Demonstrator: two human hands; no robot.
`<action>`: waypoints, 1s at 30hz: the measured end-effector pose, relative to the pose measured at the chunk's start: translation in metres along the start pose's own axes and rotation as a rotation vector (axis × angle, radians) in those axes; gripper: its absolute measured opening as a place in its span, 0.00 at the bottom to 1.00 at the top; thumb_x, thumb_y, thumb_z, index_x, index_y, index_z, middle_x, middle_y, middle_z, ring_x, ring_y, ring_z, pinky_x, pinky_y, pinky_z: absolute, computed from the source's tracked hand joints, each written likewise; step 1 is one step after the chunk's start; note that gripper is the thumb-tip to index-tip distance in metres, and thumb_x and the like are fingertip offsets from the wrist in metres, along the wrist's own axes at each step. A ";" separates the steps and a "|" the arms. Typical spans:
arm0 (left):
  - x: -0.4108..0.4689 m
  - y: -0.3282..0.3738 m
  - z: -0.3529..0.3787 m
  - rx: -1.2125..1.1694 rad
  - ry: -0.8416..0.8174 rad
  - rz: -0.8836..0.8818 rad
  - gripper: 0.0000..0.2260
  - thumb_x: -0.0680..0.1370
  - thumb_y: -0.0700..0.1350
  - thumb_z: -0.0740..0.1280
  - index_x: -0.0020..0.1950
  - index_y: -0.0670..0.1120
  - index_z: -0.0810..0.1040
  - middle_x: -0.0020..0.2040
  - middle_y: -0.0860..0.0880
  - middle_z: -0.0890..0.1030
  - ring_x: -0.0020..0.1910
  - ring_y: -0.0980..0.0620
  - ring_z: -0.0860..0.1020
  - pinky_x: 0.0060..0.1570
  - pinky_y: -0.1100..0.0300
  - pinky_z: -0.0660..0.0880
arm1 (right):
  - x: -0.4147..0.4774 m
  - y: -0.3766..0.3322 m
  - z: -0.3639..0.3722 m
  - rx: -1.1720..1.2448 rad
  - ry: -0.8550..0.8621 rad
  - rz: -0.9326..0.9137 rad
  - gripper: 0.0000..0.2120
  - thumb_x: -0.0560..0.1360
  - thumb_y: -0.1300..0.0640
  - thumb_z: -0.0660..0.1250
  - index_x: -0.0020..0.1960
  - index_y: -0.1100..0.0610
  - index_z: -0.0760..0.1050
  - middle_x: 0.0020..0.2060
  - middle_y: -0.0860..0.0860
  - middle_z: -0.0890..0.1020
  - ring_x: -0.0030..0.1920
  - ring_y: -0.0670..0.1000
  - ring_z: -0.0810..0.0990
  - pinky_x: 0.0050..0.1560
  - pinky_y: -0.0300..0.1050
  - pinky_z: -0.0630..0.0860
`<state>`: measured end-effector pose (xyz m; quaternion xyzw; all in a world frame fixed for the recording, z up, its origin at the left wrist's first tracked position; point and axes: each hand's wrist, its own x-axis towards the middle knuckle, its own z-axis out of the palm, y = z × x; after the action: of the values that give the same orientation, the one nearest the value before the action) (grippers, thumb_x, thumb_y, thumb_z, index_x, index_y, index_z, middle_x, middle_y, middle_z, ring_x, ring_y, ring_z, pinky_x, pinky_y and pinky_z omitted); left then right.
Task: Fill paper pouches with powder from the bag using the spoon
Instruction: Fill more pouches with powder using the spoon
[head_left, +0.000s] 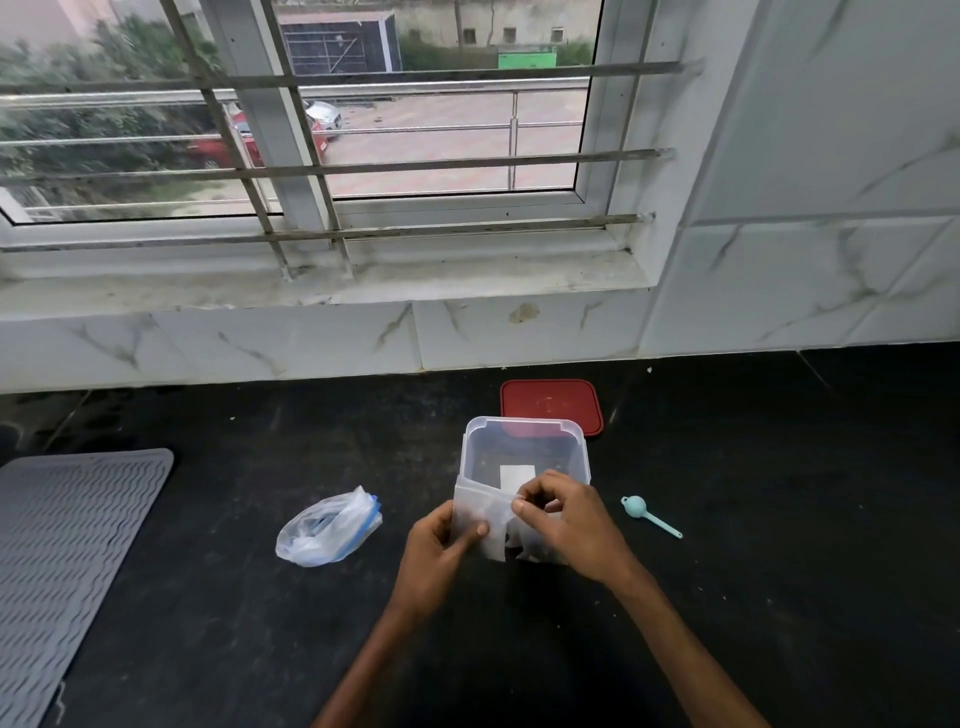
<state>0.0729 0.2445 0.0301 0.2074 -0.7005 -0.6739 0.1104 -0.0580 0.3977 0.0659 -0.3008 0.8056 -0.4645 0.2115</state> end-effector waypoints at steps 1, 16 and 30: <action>0.000 0.001 0.001 0.007 0.004 0.002 0.11 0.76 0.40 0.70 0.58 0.42 0.80 0.54 0.47 0.85 0.55 0.49 0.83 0.52 0.53 0.81 | 0.001 0.002 -0.004 -0.035 0.002 -0.010 0.02 0.76 0.53 0.71 0.45 0.51 0.80 0.44 0.42 0.81 0.47 0.43 0.80 0.52 0.37 0.77; 0.009 0.019 0.016 0.063 0.173 0.161 0.03 0.79 0.40 0.67 0.50 0.43 0.79 0.45 0.47 0.84 0.45 0.50 0.83 0.45 0.56 0.82 | 0.006 0.010 -0.022 -0.130 -0.035 -0.075 0.01 0.77 0.52 0.70 0.48 0.48 0.78 0.46 0.41 0.80 0.47 0.43 0.79 0.49 0.38 0.77; 0.008 0.020 0.027 0.127 0.186 0.224 0.02 0.77 0.40 0.71 0.45 0.44 0.80 0.41 0.49 0.83 0.43 0.48 0.83 0.41 0.56 0.82 | 0.011 0.001 0.010 -0.143 0.056 -0.133 0.05 0.72 0.53 0.75 0.45 0.52 0.81 0.43 0.43 0.81 0.46 0.41 0.78 0.48 0.34 0.77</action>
<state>0.0513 0.2655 0.0473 0.1961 -0.7473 -0.5896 0.2356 -0.0602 0.3839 0.0594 -0.3549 0.8206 -0.4270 0.1357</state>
